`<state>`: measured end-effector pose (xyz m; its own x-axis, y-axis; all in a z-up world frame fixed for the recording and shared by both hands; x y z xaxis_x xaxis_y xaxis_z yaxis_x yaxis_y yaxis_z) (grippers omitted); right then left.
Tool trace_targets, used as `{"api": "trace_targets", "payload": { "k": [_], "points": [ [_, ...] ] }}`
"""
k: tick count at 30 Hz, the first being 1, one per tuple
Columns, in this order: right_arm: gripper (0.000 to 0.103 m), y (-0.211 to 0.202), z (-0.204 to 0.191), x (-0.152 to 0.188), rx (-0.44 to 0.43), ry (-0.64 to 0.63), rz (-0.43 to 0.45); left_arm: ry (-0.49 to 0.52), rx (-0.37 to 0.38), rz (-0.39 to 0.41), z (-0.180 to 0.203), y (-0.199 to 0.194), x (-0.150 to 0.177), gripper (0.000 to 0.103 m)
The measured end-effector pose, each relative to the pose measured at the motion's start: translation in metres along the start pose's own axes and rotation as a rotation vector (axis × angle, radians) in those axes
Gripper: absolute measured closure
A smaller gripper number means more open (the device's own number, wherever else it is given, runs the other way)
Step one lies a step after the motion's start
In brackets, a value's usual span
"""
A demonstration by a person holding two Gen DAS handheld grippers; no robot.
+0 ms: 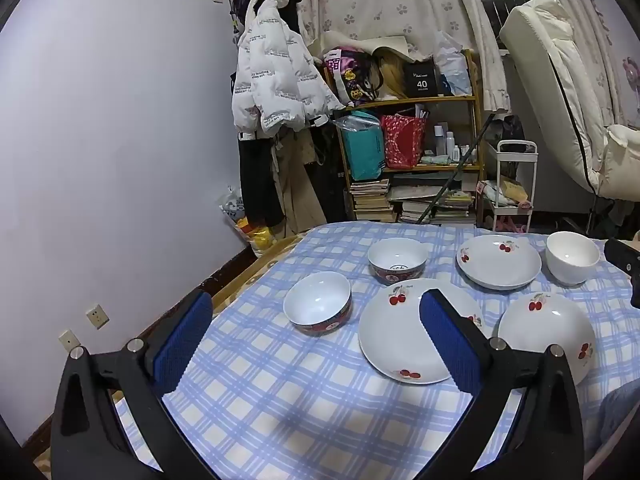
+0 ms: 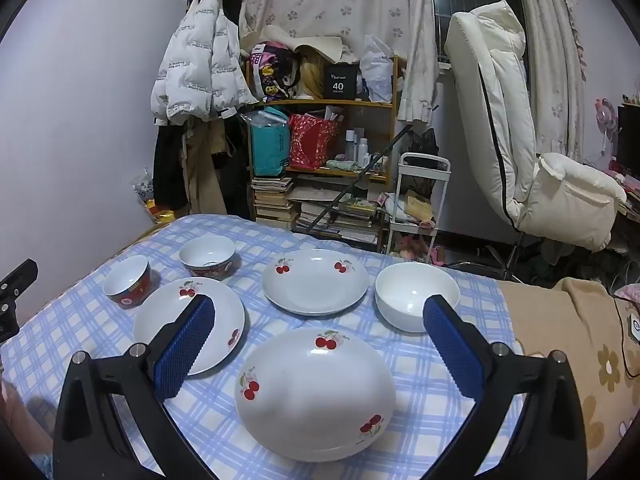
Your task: Organize plates and bowls
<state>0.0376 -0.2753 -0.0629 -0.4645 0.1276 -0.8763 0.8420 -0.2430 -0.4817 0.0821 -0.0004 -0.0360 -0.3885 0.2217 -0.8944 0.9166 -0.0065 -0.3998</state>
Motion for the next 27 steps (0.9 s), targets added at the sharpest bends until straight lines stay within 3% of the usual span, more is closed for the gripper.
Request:
{"api": "trace_targets", "payload": {
  "k": [27],
  "points": [
    [0.0,0.0026,-0.0002,0.0026,-0.003,0.006,-0.009,-0.005,0.002,-0.012,-0.0019,-0.0062,-0.0045,0.001]
  ]
}}
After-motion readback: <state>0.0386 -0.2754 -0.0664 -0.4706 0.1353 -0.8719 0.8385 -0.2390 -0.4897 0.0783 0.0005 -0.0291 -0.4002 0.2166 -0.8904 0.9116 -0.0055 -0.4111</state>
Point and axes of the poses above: each gripper's, at about its wrist camera, not at the fingertips, and y roughly the way its jaws point, z to its right, x to its underside, the point moved 9 cm from there along y, roughly the way its jaws point
